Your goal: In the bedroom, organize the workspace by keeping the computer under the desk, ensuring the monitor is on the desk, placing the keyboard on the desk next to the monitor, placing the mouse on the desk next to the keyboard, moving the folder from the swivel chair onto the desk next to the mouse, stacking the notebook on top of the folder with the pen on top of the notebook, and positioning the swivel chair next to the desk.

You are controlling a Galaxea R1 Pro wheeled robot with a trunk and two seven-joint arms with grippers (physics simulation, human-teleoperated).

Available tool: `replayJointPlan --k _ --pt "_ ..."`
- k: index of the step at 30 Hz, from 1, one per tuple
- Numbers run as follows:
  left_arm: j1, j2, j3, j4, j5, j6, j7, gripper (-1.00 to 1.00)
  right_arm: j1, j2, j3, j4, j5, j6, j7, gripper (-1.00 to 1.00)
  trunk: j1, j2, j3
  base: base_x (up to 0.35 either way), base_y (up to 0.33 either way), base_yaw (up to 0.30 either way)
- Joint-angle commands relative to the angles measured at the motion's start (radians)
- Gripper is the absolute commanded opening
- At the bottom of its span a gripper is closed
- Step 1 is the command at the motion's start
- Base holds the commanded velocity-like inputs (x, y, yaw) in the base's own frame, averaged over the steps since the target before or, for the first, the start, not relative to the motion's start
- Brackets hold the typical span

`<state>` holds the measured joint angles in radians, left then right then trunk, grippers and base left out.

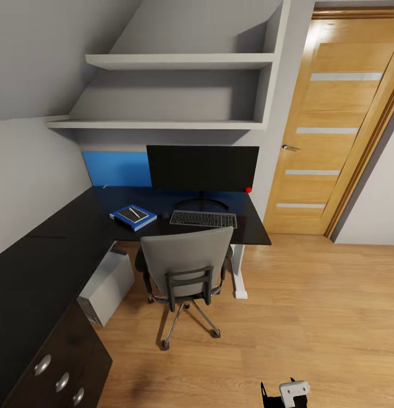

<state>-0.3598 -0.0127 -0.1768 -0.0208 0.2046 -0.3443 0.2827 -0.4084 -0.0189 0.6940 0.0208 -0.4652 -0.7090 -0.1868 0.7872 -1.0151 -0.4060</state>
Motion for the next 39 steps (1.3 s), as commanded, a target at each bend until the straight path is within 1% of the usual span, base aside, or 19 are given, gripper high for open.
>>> replayJointPlan --k 1,4,5,7,8,12,15,21,39 --pt "-0.001 0.0 -0.009 0.001 0.009 0.002 0.003 1.0 -0.001 0.0 0.009 0.002 -0.002 -0.003 -0.005 1.0 0.0 -0.001 -0.001 0.0 0.0 0.0" --pt "-0.001 0.0 -0.009 0.001 0.009 0.042 0.003 1.0 -0.001 0.0 0.009 0.002 -0.002 -0.003 -0.005 1.0 0.0 -0.001 -0.001 0.0 0.0 0.0" --pt "-0.001 0.0 -0.009 0.001 0.009 0.072 0.003 1.0 -0.001 0.0 0.009 0.002 -0.002 -0.003 -0.005 1.0 0.0 -0.001 -0.001 0.0 0.0 0.0" --pt "-0.001 -0.001 -0.009 0.001 0.008 0.106 0.004 1.0 -0.001 0.0 0.009 0.002 -0.002 -0.003 -0.005 1.0 0.0 -0.001 -0.001 0.0 0.0 0.0" --pt "-0.001 -0.002 -0.01 0.001 0.008 0.142 0.003 1.0 -0.001 0.0 0.009 0.002 -0.002 -0.003 -0.005 1.0 0.0 -0.001 -0.001 0.0 0.0 0.0" --pt "-0.001 -0.004 -0.01 0.001 0.007 0.214 0.003 1.0 -0.001 0.0 0.009 0.002 -0.002 -0.003 -0.005 1.0 0.0 -0.001 -0.001 0.0 0.0 0.0" --pt "-0.001 -0.004 -0.01 0.001 0.007 0.24 0.002 1.0 -0.001 0.0 0.009 0.002 -0.003 -0.003 -0.005 1.0 0.0 -0.001 -0.001 0.0 0.0 0.0" --pt "-0.001 -0.005 -0.01 0.0 0.007 0.255 0.001 1.0 -0.001 0.0 0.009 0.002 -0.002 -0.003 -0.005 1.0 0.0 -0.001 -0.001 0.0 0.0 0.0" --pt "-0.001 -0.01 -0.013 -0.001 0.006 0.258 0.001 1.0 -0.001 0.0 0.009 0.002 -0.003 -0.003 -0.005 1.0 0.0 -0.001 -0.001 0.0 0.0 0.0"
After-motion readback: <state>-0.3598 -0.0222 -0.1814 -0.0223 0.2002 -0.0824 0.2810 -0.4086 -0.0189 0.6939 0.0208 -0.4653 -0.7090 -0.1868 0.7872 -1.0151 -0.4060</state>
